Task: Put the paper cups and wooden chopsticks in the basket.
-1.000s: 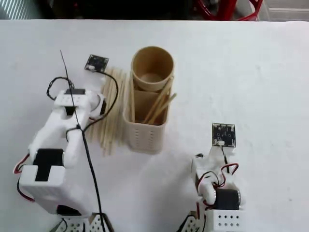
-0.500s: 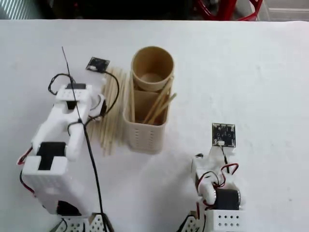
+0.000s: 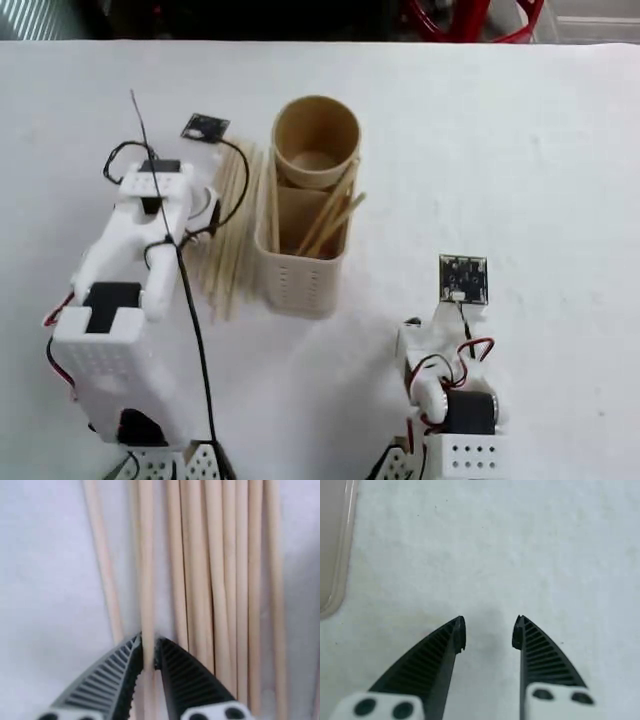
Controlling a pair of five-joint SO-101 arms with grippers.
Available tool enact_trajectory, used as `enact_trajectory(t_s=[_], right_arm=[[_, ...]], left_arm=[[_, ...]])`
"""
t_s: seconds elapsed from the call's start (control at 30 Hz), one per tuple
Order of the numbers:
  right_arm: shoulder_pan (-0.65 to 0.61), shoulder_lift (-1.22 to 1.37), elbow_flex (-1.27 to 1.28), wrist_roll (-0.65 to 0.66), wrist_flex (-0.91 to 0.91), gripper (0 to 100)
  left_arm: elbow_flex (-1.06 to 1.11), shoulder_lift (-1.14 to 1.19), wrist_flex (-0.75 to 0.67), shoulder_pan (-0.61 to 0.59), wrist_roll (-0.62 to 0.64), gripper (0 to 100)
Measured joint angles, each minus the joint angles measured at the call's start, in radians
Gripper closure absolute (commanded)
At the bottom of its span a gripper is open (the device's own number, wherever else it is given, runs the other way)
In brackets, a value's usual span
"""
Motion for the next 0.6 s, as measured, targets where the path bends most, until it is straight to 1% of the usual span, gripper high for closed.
enact_trajectory(t_s=[0.13,0.23,0.37,0.53,0.6], right_arm=[[0.000,0.000,0.000,0.000,0.000,83.9],[0.000,0.000,0.000,0.000,0.000,83.9],[0.000,0.000,0.000,0.000,0.000,83.9],[0.000,0.000,0.000,0.000,0.000,83.9],[0.000,0.000,0.000,0.000,0.000,83.9]], left_arm=[[0.000,-0.014,0.028,0.000,0.005,98],[0.005,-0.071,0.052,-0.003,0.028,98],[0.095,-0.219,0.032,-0.018,0.031,98],[0.264,-0.462,-0.041,-0.029,0.037,98],[0.308,-0.559,-0.051,-0.029,0.035,98]])
